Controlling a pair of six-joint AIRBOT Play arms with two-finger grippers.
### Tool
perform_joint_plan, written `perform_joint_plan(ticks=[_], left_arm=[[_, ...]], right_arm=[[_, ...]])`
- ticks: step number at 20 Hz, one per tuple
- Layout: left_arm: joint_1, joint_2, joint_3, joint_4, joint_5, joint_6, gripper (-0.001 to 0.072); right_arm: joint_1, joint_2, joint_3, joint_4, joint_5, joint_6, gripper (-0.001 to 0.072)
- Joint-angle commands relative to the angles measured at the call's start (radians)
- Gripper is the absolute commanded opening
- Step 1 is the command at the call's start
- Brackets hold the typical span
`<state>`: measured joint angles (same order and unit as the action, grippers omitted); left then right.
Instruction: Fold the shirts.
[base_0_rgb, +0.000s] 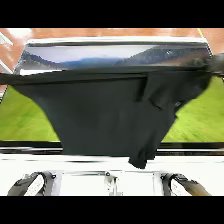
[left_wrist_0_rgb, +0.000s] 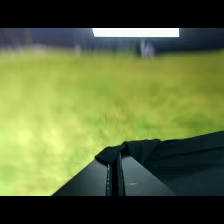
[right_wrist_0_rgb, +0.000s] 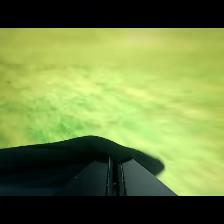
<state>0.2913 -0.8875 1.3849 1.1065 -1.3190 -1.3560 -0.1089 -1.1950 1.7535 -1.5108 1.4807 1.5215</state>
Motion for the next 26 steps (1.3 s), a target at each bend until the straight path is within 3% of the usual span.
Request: perform_joint_plan(ticks=[1, 5, 7, 13, 14, 15, 16, 17, 18, 20, 23, 26], left_arm=[[0.001, -0.196, -0.102, -0.002, 0.136, 0.001, 0.0035], [0.001, -0.449, -0.066, -0.095, 0.309, 0.001, 0.0036], [0.001, -0.542, -0.066, -0.151, 0.366, 0.001, 0.0036], [-0.017, -0.705, -0.066, -0.166, 0.304, 0.0, 0.0039], [-0.019, -0.712, -0.066, -0.165, 0.282, 0.0, 0.0093], [-0.016, -0.712, -0.062, -0.164, 0.26, -0.002, 0.0265], [-0.001, -0.713, -0.04, -0.155, 0.215, -0.003, 0.0474], [0.027, -0.713, -0.004, -0.13, 0.151, -0.005, 0.0548], [0.063, -0.713, 0.036, -0.096, 0.079, -0.021, 0.0548], [0.15, -0.711, 0.096, -0.027, -0.08, -0.056, 0.0544], [0.263, -0.7, 0.042, -0.023, -0.259, -0.032, 0.0525], [0.299, -0.66, -0.19, -0.051, -0.248, 0.045, 0.0526]], right_arm=[[0.0, -0.238, -0.081, 0.109, -0.277, 0.071, 0.0061], [0.0, -0.457, -0.081, 0.408, -0.574, 0.072, 0.0061], [0.0, -0.534, -0.081, 0.499, -0.645, 0.072, 0.0061], [0.05, -0.674, -0.081, 0.509, -0.564, 0.072, 0.0072], [0.06, -0.675, -0.081, 0.512, -0.561, 0.072, 0.0079], [0.065, -0.669, -0.08, 0.517, -0.576, 0.071, 0.0087], [0.064, -0.654, -0.079, 0.533, -0.561, 0.071, 0.013], [0.05, -0.628, -0.074, 0.533, -0.517, 0.066, 0.0434], [0.029, -0.594, -0.07, 0.528, -0.449, 0.016, 0.0655], [-0.026, -0.522, -0.071, 0.457, -0.306, -0.015, 0.0662], [-0.126, -0.453, -0.071, 0.284, -0.023, -0.015, 0.066], [-0.207, -0.452, -0.108, 0.268, 0.172, -0.018, 0.066]])
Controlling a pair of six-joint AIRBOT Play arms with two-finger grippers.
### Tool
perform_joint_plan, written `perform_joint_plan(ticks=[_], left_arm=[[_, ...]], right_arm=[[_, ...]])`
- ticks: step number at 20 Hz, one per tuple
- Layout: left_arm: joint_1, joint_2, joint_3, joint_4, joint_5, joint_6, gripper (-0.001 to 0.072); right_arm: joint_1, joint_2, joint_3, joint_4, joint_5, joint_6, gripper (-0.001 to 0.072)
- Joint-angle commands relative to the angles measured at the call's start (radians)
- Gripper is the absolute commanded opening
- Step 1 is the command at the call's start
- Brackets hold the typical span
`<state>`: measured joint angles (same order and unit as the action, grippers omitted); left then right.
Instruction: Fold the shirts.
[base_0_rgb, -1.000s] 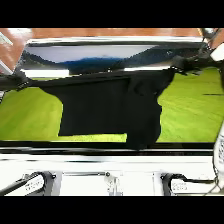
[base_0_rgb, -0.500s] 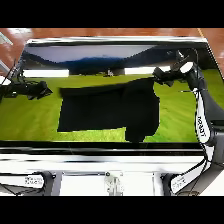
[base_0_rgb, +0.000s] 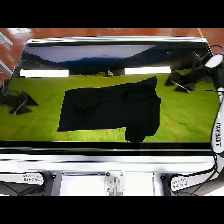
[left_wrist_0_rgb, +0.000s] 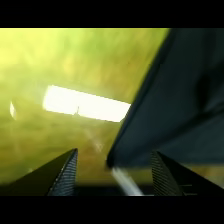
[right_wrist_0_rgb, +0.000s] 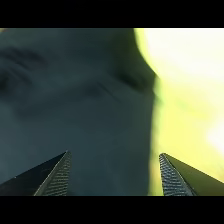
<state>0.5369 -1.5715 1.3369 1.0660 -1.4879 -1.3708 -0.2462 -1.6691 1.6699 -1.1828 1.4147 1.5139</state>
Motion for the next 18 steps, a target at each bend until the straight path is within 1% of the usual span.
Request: perform_joint_plan(ticks=[1, 3, 5, 7, 9, 18], left_arm=[[0.055, 0.029, -0.23, -0.055, -0.054, 0.102, 0.0527], [0.054, 0.025, -0.362, -0.175, 0.018, 0.166, 0.0526], [0.051, 0.024, -0.448, -0.281, 0.106, 0.192, 0.0526], [0.036, 0.011, -0.478, -0.296, 0.15, 0.196, 0.0527], [0.017, -0.008, -0.476, -0.296, 0.149, 0.197, 0.0526], [0.003, -0.023, -0.472, -0.283, 0.141, 0.2, 0.0525]], right_arm=[[-0.084, 0.023, -0.049, -0.044, 0.247, -0.011, 0.0659], [-0.09, 0.023, -0.093, -0.008, 0.222, -0.011, 0.066], [-0.075, 0.022, -0.122, 0.028, 0.166, -0.011, 0.066], [-0.058, 0.02, -0.129, 0.032, 0.119, -0.013, 0.0659], [-0.051, 0.02, -0.129, 0.032, 0.095, -0.015, 0.066], [-0.051, 0.02, -0.129, 0.026, 0.097, -0.026, 0.0659]])
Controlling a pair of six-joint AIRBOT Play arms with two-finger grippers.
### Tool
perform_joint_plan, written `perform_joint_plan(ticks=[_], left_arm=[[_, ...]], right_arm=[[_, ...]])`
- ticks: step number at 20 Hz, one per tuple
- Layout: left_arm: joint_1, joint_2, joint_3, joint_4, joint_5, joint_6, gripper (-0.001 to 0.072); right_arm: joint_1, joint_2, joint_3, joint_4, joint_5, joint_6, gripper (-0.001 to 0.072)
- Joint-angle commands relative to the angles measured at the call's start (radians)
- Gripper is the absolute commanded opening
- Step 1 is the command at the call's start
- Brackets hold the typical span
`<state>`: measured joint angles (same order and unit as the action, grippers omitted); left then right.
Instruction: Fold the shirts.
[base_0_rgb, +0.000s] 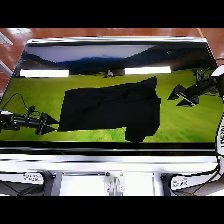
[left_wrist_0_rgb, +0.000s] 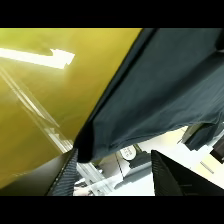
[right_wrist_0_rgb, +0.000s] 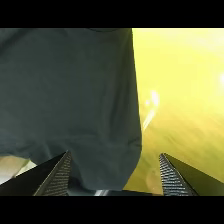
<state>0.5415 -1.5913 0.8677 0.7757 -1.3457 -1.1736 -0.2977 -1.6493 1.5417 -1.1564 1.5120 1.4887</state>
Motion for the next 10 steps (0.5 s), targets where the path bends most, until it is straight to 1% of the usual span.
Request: perform_joint_plan(ticks=[1, 3, 5, 10], left_arm=[[-0.002, -0.003, -0.002, 0.027, -0.007, 0.0, 0.0525], [-0.002, -0.003, -0.002, 0.075, -0.029, -0.001, 0.0521], [-0.002, -0.003, -0.003, 0.081, -0.031, -0.001, 0.0521], [-0.06, -0.016, -0.003, 0.072, 0.027, -0.001, 0.052]], right_arm=[[0.0, 0.0, 0.0, 0.0, 0.001, -0.001, 0.0659], [0.0, 0.0, 0.0, 0.0, 0.002, -0.001, 0.0659], [0.002, 0.0, 0.0, 0.0, 0.001, 0.0, 0.0659], [0.002, 0.0, 0.0, 0.0, 0.002, 0.0, 0.0659]])
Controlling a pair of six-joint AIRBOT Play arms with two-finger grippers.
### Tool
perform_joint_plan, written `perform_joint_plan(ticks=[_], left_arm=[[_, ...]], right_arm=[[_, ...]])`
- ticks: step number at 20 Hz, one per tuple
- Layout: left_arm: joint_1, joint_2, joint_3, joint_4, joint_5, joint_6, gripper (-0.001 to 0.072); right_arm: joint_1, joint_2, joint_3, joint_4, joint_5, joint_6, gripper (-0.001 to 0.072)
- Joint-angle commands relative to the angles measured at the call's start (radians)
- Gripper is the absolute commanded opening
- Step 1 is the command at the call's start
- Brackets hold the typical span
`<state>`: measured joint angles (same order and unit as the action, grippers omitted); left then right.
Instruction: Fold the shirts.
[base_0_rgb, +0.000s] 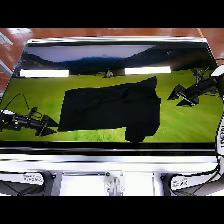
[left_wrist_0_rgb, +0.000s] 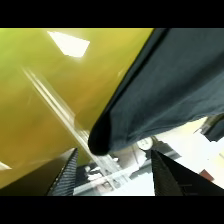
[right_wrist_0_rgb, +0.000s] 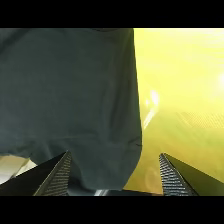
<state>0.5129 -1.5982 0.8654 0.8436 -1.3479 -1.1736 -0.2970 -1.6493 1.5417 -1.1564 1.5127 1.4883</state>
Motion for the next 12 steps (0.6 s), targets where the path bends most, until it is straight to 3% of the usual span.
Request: perform_joint_plan(ticks=[1, 2, 6, 7, 8, 12], left_arm=[[-0.048, -0.018, 0.0, -0.008, 0.047, -0.001, 0.0519], [-0.064, -0.027, 0.0, -0.031, 0.074, -0.002, 0.0507], [-0.089, -0.035, 0.0, -0.074, 0.155, -0.035, 0.0241], [-0.089, -0.034, 0.0, -0.074, 0.151, -0.033, 0.0067], [-0.089, -0.032, 0.0, -0.074, 0.14, -0.019, 0.0036], [-0.089, -0.002, 0.0, -0.074, 0.117, 0.021, 0.0036]], right_arm=[[0.001, 0.0, 0.0, 0.0, 0.002, 0.0, 0.0659], [0.001, 0.0, 0.0, 0.0, 0.005, 0.0, 0.0659], [0.001, 0.0, -0.01, -0.052, 0.033, 0.0, 0.066], [0.0, 0.0, -0.036, -0.065, 0.05, -0.005, 0.0661], [-0.006, 0.0, -0.076, -0.064, 0.061, -0.016, 0.0661], [-0.007, 0.001, -0.303, 0.026, -0.01, -0.027, 0.0658]])
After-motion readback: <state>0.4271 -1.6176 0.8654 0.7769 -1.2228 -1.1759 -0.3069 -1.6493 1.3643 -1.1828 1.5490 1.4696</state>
